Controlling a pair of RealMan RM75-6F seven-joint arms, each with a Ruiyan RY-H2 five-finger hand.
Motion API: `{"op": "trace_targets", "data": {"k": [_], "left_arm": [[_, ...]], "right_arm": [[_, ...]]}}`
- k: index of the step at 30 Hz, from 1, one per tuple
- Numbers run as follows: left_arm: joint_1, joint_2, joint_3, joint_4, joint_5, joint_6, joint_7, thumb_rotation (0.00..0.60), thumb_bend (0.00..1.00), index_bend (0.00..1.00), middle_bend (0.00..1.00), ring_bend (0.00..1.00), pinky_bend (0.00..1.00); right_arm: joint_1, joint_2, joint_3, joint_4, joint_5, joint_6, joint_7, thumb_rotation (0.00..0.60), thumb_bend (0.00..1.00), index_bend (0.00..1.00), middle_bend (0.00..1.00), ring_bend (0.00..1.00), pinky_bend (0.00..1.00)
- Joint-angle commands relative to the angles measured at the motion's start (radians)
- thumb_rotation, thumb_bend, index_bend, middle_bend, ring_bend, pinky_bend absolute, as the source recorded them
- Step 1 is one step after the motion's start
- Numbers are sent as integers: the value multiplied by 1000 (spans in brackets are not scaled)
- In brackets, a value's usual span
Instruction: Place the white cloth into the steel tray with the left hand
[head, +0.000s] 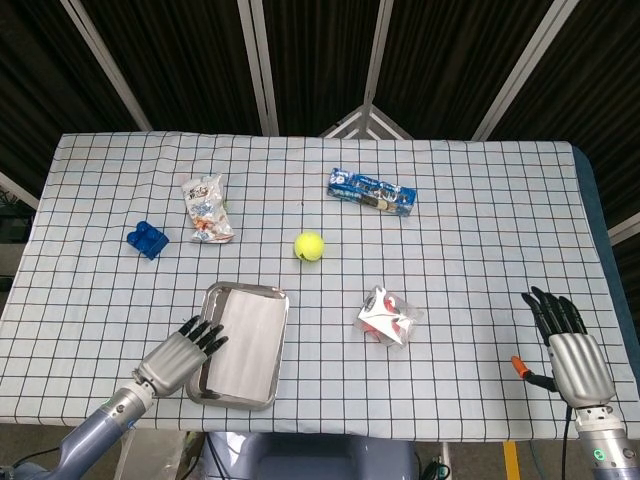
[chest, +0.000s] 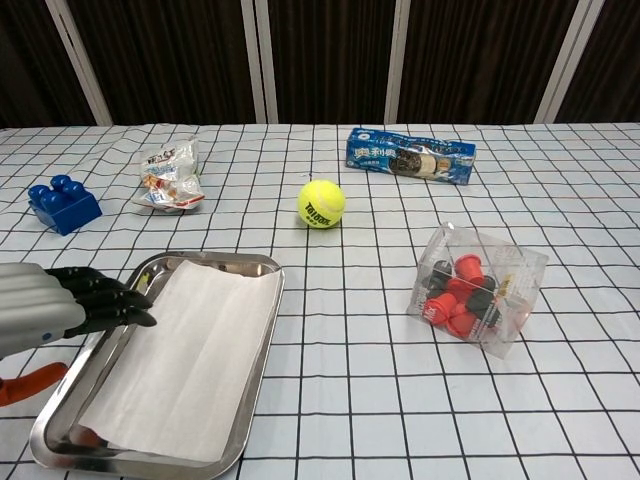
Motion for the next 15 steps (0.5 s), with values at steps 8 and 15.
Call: {"op": "trace_targets", "data": {"k": [8, 15], "left_arm": [[-90, -73, -24, -43, -175, 25, 162, 600, 635, 0, 0, 0, 0], [-140, -118, -25, -19, -235, 27, 183, 600, 698, 0, 0, 0, 0]], "right_arm": [[0, 0, -2, -1, -4, 0, -2, 600, 314, 0, 0, 0, 0], [0, 1, -2, -3, -3, 0, -2, 600, 314, 0, 0, 0, 0]]}}
